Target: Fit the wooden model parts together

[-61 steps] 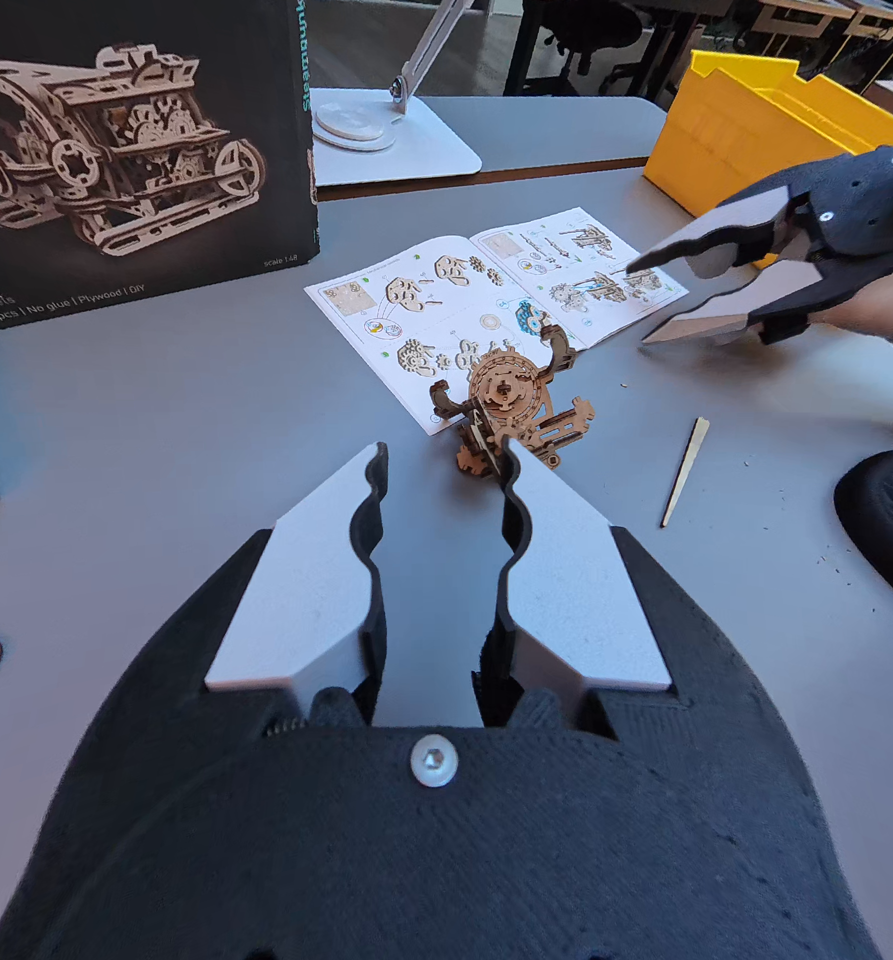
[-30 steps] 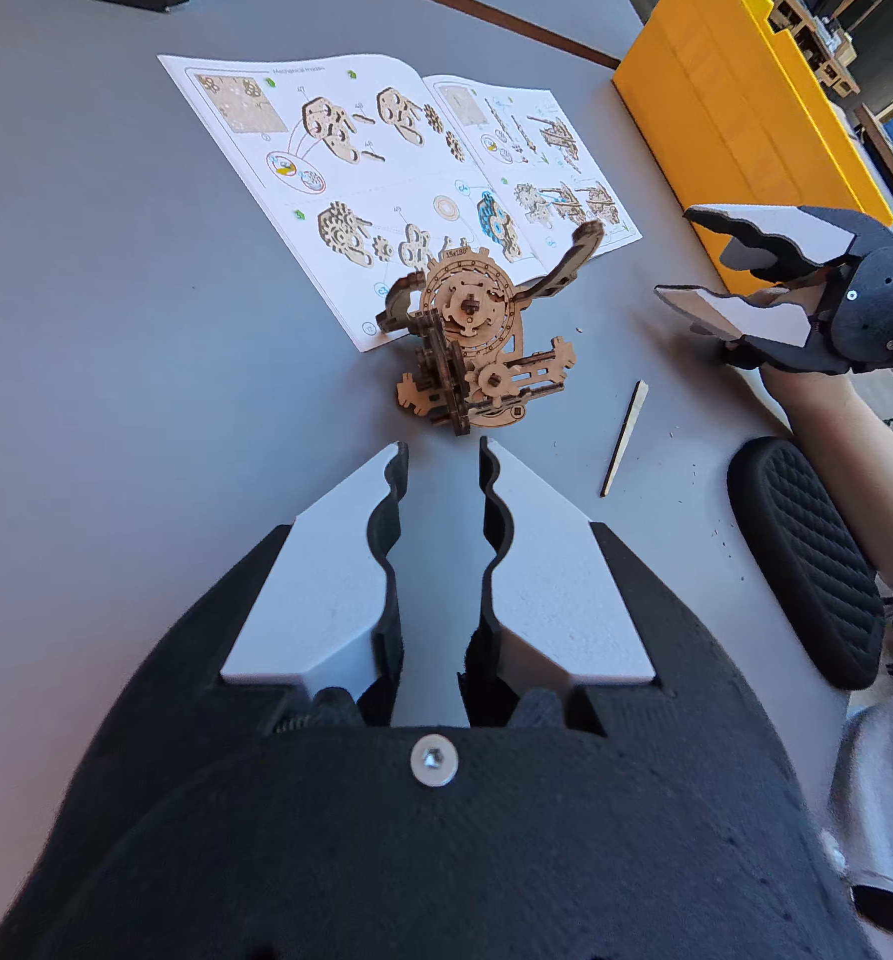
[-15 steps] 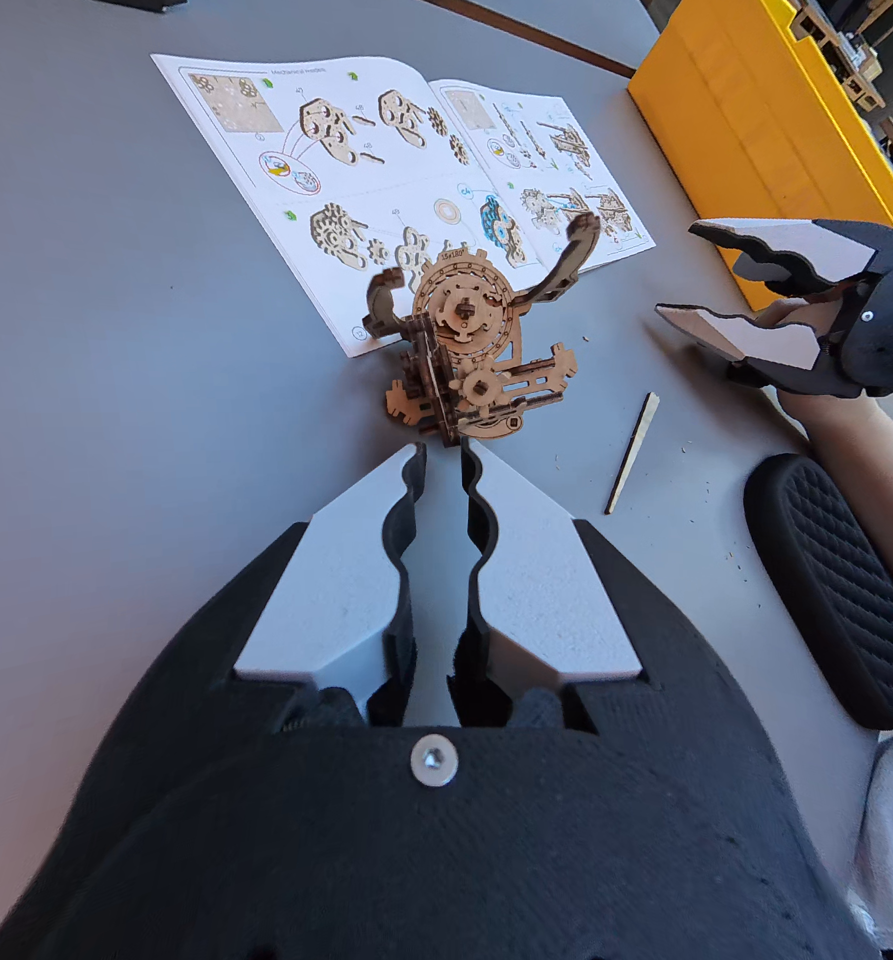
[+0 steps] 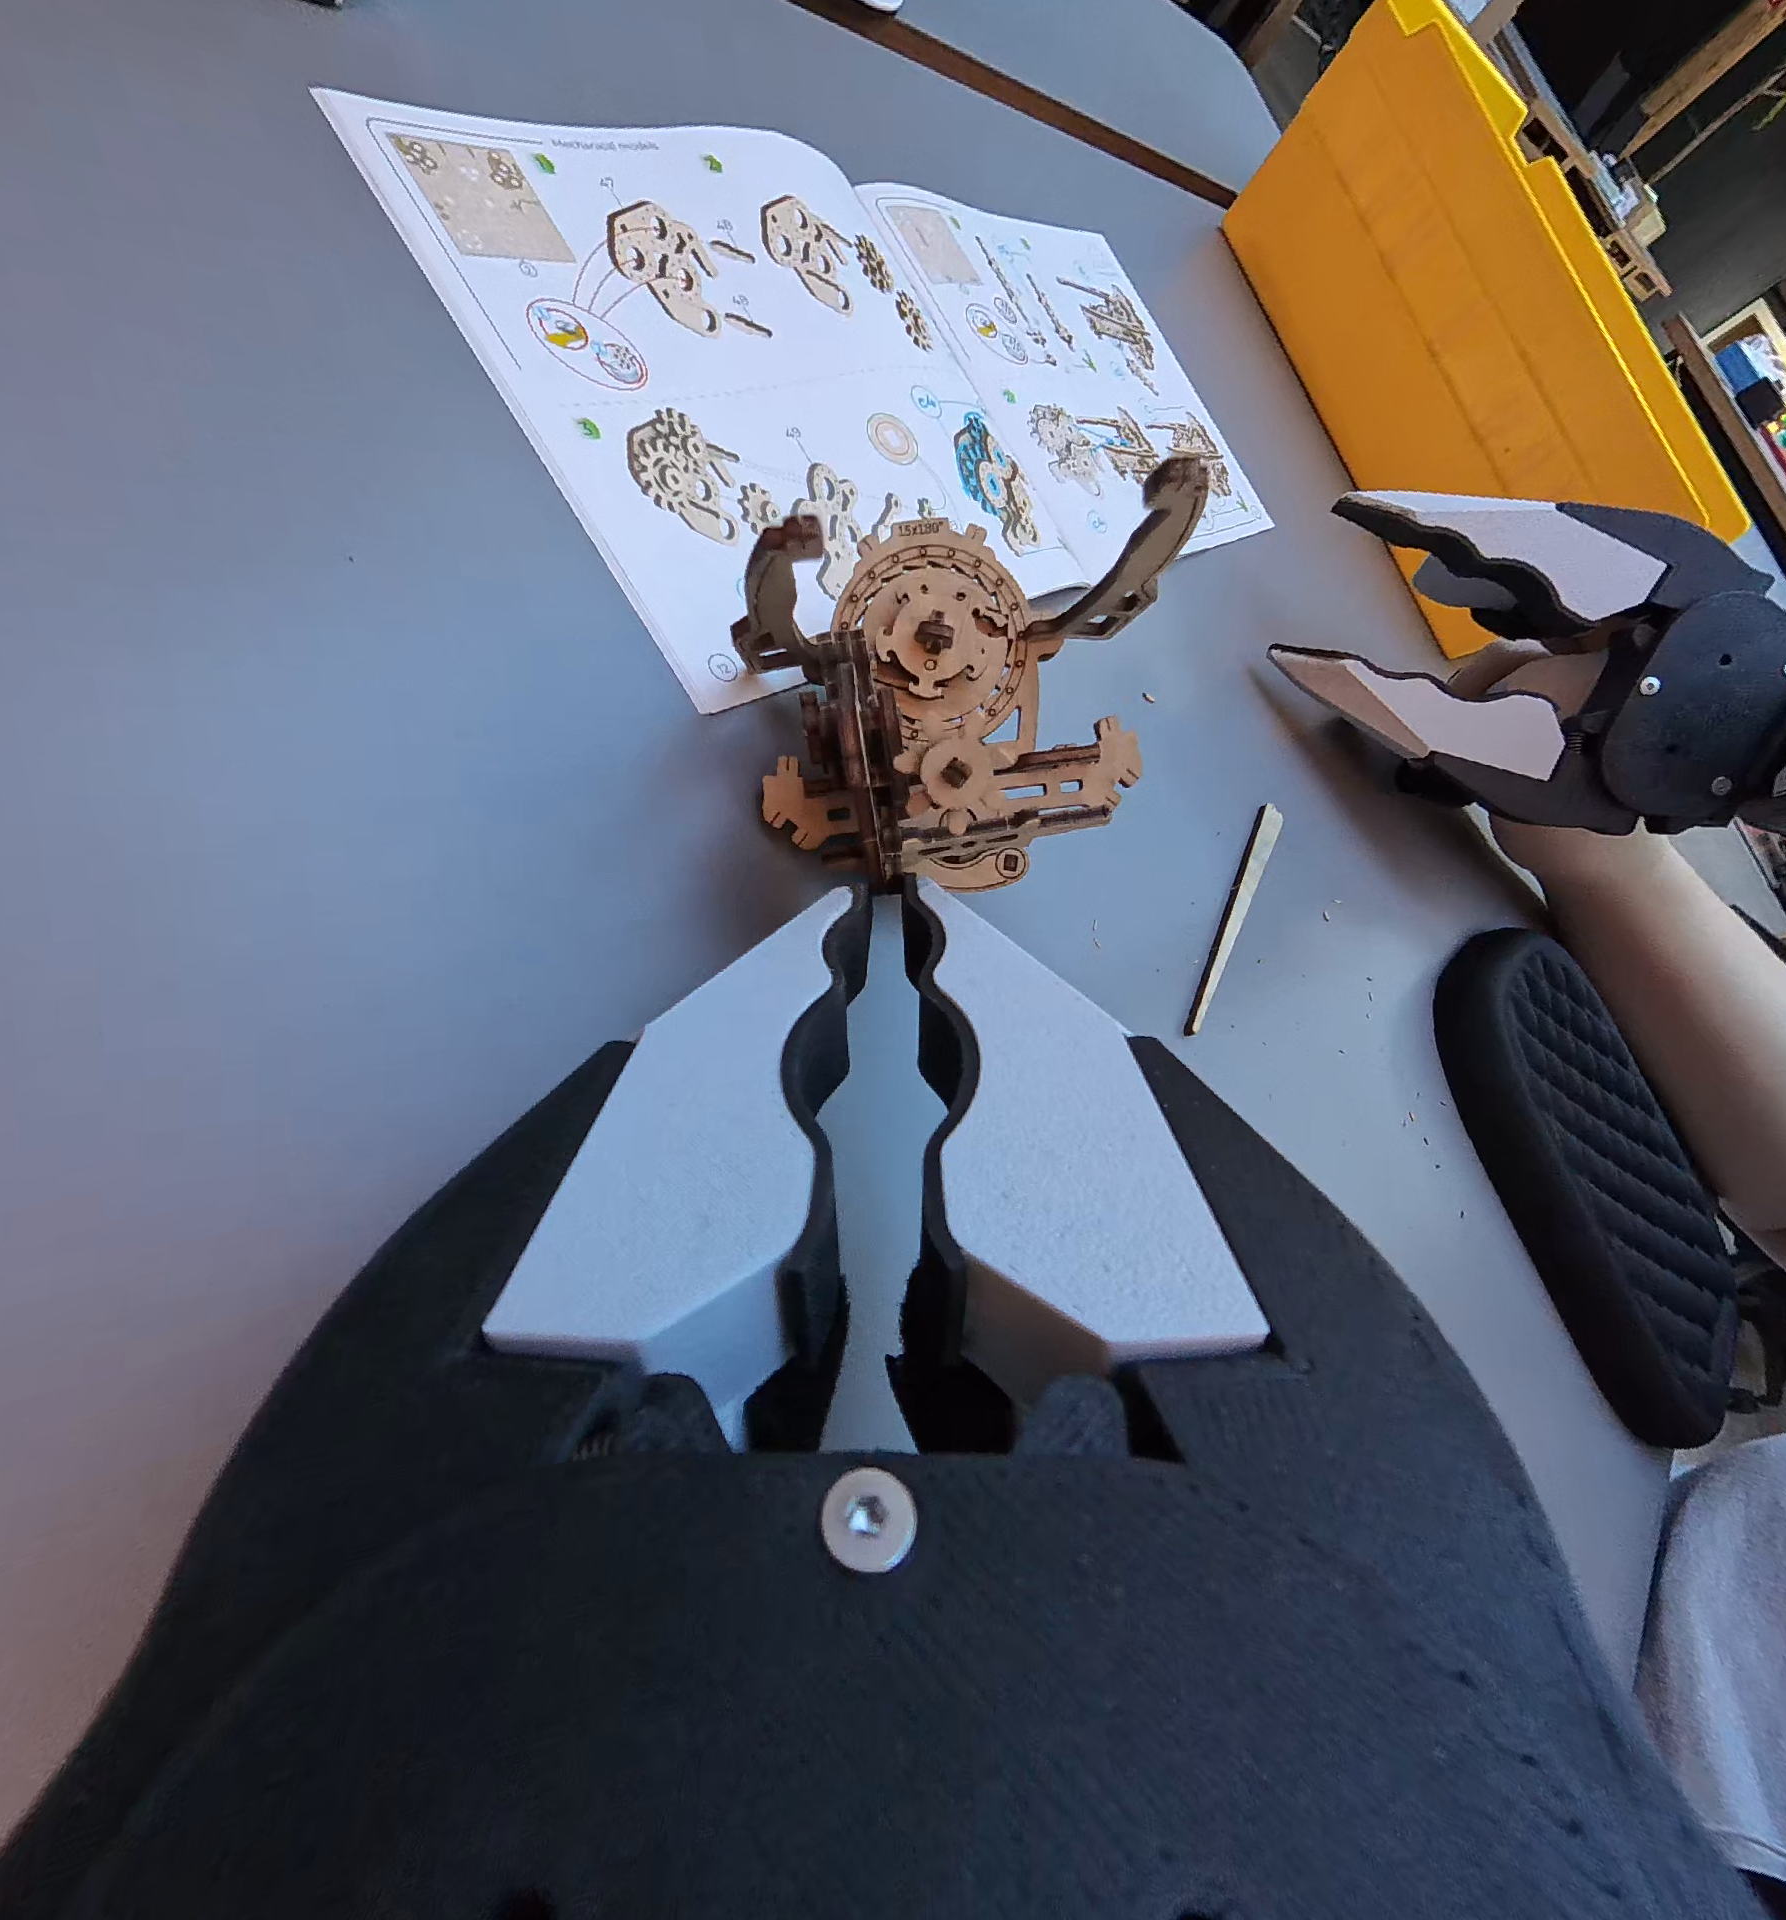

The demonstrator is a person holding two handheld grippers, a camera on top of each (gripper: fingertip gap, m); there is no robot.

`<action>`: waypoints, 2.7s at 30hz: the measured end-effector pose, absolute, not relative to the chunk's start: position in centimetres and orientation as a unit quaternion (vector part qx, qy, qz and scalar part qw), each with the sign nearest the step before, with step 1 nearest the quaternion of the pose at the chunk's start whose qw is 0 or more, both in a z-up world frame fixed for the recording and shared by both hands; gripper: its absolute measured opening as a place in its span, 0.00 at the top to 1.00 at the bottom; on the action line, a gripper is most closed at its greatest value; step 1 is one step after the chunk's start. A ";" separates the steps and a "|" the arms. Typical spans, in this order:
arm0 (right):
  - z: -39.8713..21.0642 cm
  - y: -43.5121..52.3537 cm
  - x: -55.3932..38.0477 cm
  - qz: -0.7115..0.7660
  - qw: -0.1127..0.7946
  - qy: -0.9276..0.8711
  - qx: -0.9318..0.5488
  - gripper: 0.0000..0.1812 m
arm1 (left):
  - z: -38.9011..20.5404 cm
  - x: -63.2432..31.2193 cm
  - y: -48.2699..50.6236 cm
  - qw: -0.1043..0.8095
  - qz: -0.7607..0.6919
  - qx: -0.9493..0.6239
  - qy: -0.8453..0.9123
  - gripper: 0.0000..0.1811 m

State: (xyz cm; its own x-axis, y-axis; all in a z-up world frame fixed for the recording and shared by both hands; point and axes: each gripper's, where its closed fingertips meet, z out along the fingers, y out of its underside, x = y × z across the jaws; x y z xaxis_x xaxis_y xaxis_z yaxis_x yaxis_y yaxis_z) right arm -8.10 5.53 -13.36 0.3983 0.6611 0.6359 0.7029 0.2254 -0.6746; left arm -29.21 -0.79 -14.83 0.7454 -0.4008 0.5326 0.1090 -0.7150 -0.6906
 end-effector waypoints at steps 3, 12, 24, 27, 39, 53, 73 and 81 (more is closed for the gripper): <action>-13.4 5.5 -8.1 -0.019 0.559 -0.549 -0.621 0.74 | -14.8 -29.2 -0.9 0.369 -0.343 -0.860 0.088 0.98; -13.4 5.4 -8.1 -0.020 0.560 -0.552 -0.618 0.75 | -14.9 -29.7 -2.7 0.366 -0.344 -0.861 0.078 0.98; -13.4 5.5 -8.1 -0.024 0.561 -0.551 -0.617 0.75 | -15.0 -30.6 -4.5 0.358 -0.341 -0.865 0.088 0.88; -13.4 5.6 -8.1 -0.024 0.561 -0.551 -0.618 0.75 | -14.6 -30.9 -4.7 0.365 -0.333 -0.865 0.094 0.86; -13.4 6.5 -7.9 -0.038 0.561 -0.545 -0.622 0.77 | -8.0 -36.7 -4.6 0.503 -0.309 -0.806 0.034 0.82; -13.7 7.4 -7.4 -0.070 0.559 -0.530 -0.634 0.83 | 9.6 -30.3 -2.2 0.593 -0.278 -0.740 0.150 0.74; -15.6 10.9 -5.7 0.108 0.397 -0.405 -0.817 0.51 | 14.8 -32.0 -0.9 0.639 -0.244 -0.713 0.153 0.73; -16.0 11.3 -5.5 0.140 0.404 -0.345 -0.836 0.58 | 14.5 -31.1 0.4 0.636 -0.248 -0.715 0.151 0.74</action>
State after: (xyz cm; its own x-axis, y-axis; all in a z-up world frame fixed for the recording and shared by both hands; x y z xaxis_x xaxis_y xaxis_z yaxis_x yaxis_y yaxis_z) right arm -5.51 11.34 -15.99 0.7223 0.6901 0.0451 0.4642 -0.4354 -0.7713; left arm -31.06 0.41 14.47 0.8314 -0.5316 0.1621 0.0994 -0.1446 -0.9845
